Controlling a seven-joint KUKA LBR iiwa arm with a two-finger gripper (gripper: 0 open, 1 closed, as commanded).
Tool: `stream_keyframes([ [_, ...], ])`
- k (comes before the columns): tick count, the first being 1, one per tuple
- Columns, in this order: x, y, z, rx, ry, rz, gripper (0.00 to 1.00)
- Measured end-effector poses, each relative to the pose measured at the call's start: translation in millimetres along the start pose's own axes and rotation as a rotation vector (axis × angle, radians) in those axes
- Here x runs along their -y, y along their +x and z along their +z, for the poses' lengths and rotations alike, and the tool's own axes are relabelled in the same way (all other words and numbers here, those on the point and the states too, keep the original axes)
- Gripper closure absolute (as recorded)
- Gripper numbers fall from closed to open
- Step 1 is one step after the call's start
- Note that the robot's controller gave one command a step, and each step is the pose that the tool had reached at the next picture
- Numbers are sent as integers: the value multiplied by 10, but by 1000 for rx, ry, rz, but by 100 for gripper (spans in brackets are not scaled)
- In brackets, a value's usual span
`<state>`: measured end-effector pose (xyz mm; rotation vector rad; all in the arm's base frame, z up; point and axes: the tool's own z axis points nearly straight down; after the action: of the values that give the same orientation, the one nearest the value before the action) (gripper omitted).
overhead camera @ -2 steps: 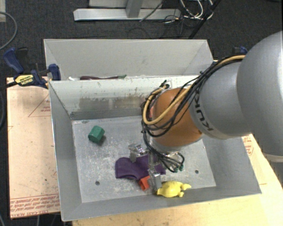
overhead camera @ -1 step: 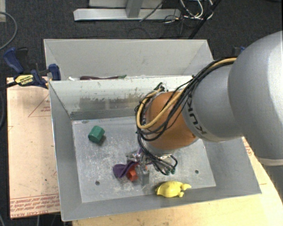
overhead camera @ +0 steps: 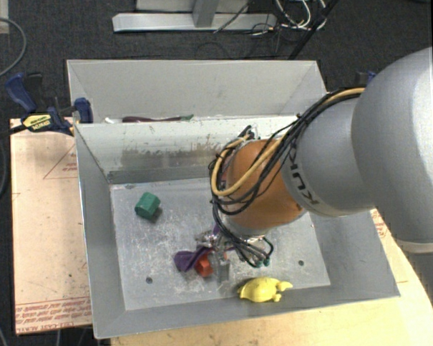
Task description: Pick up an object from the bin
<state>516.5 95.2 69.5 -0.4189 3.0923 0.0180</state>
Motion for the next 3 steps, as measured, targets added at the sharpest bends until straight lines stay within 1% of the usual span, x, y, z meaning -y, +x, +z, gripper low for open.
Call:
stream_keyframes([
  [1,12,-6,-53,3,0,5,100],
  [2,9,22,-169,-8,1,2,100],
  [3,10,16,-320,-5,1,2,100],
])
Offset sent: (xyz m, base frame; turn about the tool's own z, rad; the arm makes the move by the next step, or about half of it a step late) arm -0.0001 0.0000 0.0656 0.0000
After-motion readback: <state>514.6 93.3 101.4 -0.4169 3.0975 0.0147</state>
